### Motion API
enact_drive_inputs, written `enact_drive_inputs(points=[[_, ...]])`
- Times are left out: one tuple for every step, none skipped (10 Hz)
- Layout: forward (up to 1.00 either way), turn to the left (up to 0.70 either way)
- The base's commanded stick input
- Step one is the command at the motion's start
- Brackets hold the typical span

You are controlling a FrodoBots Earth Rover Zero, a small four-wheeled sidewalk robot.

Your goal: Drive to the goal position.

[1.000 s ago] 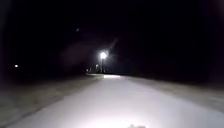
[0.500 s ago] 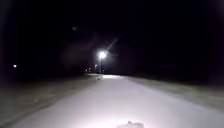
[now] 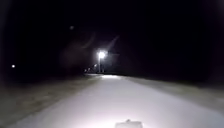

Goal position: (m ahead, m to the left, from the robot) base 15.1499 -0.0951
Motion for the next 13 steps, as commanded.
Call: enact_drive_inputs(points=[[0.70, 0.00], [0.70, 0.00], [0.70, 0.00], [0.70, 0.00], [0.70, 0.00], [0.70, 0.00], [0.70, 0.00], [0.70, 0.00], [0.70, 0.00], [0.70, 0.00], [0.70, 0.00], [0.70, 0.00], [0.70, 0.00]])
